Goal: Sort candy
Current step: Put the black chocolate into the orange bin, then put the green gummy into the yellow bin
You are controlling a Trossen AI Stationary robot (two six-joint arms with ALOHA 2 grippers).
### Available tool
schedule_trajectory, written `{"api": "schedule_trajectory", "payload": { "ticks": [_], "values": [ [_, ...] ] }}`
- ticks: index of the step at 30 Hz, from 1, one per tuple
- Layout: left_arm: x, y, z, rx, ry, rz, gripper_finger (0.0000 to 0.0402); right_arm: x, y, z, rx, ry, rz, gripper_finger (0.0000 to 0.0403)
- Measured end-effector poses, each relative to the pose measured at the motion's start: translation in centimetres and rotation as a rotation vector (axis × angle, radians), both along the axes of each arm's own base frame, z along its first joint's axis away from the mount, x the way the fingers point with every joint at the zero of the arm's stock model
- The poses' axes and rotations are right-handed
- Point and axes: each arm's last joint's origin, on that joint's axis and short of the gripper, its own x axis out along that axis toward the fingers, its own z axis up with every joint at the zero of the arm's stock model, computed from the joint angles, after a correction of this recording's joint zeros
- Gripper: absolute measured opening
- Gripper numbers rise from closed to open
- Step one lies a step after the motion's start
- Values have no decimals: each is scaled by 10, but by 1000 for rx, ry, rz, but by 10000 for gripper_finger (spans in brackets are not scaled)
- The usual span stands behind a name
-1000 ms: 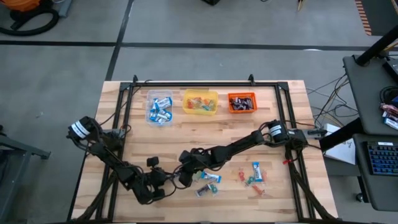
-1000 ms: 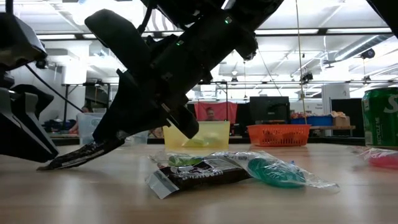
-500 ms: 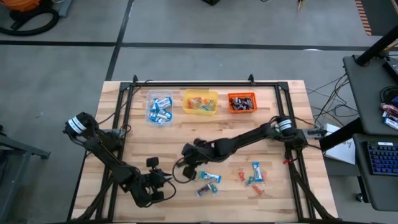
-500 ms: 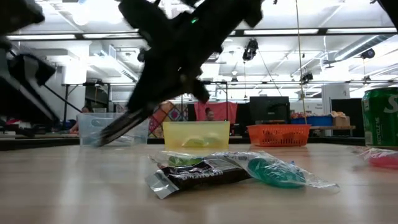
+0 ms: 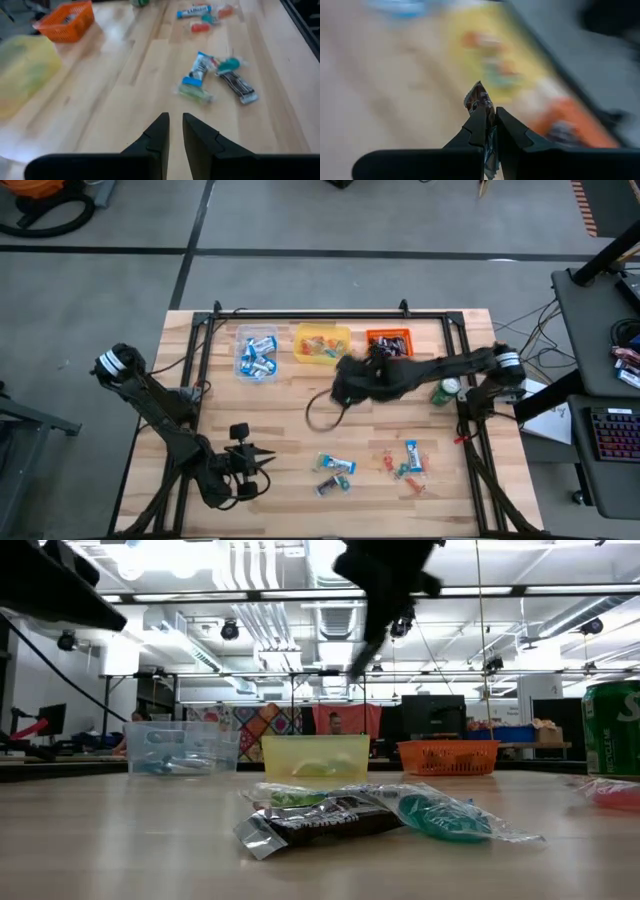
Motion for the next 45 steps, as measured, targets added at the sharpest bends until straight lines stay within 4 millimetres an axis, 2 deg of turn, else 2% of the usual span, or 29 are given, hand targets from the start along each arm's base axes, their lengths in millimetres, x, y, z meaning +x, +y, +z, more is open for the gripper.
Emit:
{"api": "schedule_trajectory", "payload": {
  "ticks": [3,6,14,18,22,30,36,40,45],
  "values": [
    [0,2,3,34,-24,15,37,-20,-31,8,-59,61,-154,13],
    [0,3,4,49,-39,31,37,-34,-66,5,-50,126,-266,13],
    [1,2,-1,46,-33,40,37,-63,-163,-36,200,204,-374,13],
    [2,1,-2,46,-31,42,37,-78,-191,-55,305,139,-408,13],
    [2,1,-2,41,-33,45,37,-87,-204,-62,337,96,-435,35],
    [1,1,-2,41,-33,46,37,-100,-215,-64,331,123,-485,119],
    [2,1,-1,4,-57,73,37,-98,-205,-46,332,93,-462,160],
    [5,-1,1,-41,-116,106,42,-89,-177,-28,309,44,-366,172],
    [16,-13,-6,-34,-169,84,73,-76,-115,-7,263,-13,-168,172]
  ]
}}
